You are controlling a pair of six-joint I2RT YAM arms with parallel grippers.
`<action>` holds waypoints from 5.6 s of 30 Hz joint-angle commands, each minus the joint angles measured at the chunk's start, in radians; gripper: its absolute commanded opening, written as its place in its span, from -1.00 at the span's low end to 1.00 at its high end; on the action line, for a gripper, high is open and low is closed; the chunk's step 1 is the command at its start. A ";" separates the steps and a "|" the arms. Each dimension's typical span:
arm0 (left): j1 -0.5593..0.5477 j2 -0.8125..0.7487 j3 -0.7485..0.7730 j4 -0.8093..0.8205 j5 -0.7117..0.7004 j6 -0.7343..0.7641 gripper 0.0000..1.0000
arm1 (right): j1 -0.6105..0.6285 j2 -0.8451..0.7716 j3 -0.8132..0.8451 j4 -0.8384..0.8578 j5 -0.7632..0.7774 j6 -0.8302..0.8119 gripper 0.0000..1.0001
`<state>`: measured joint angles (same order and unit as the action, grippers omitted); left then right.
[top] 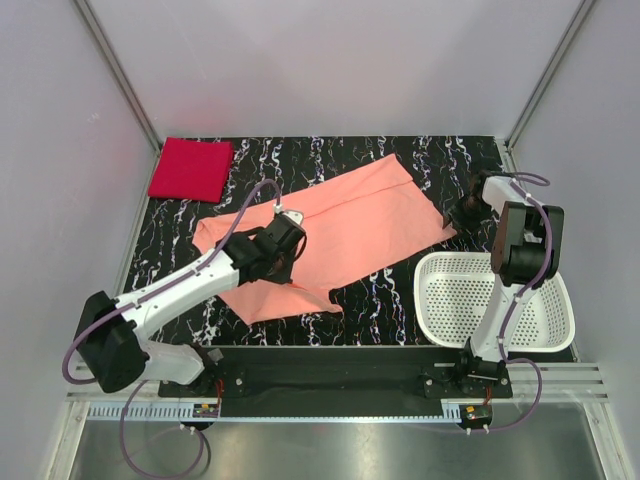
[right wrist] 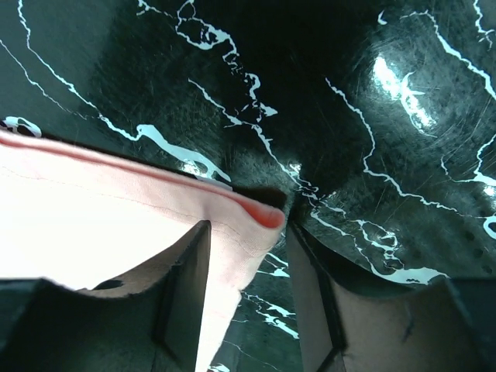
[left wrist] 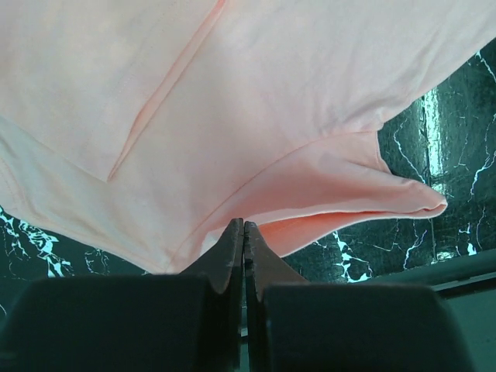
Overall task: Fold and stack the t-shirts
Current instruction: Fold the tshirt
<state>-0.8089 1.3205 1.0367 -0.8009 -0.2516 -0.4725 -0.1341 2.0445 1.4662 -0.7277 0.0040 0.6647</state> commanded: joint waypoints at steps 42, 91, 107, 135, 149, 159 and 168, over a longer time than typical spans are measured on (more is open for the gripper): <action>0.168 -0.003 0.249 -0.167 -0.094 0.015 -1.00 | 0.011 -0.018 0.057 -0.048 -0.090 -0.011 -1.00; 0.409 0.255 0.603 -0.030 -0.255 0.238 -1.00 | 0.097 0.373 0.855 -0.358 -0.137 -0.057 -0.99; 0.468 0.321 0.596 -0.037 -0.258 0.236 -1.00 | 0.099 0.450 0.927 -0.300 -0.200 -0.039 -0.97; 0.525 0.399 0.649 -0.027 -0.276 0.242 -1.00 | 0.100 0.528 0.991 -0.211 -0.276 0.030 -0.97; 0.533 0.385 0.632 -0.031 -0.310 0.225 -1.00 | 0.099 0.542 1.000 -0.205 -0.249 0.024 -0.99; 0.534 0.460 0.648 -0.031 -0.293 0.235 -1.00 | 0.099 0.591 1.003 -0.205 -0.274 0.016 -0.83; 0.534 0.653 0.778 -0.122 -0.330 0.239 -0.85 | 0.096 0.591 1.126 -0.265 -0.256 -0.010 0.03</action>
<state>-0.2810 1.9049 1.7195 -0.8818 -0.5301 -0.2379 -0.0410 2.6541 2.5084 -0.9596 -0.2775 0.6823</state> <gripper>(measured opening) 0.038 0.489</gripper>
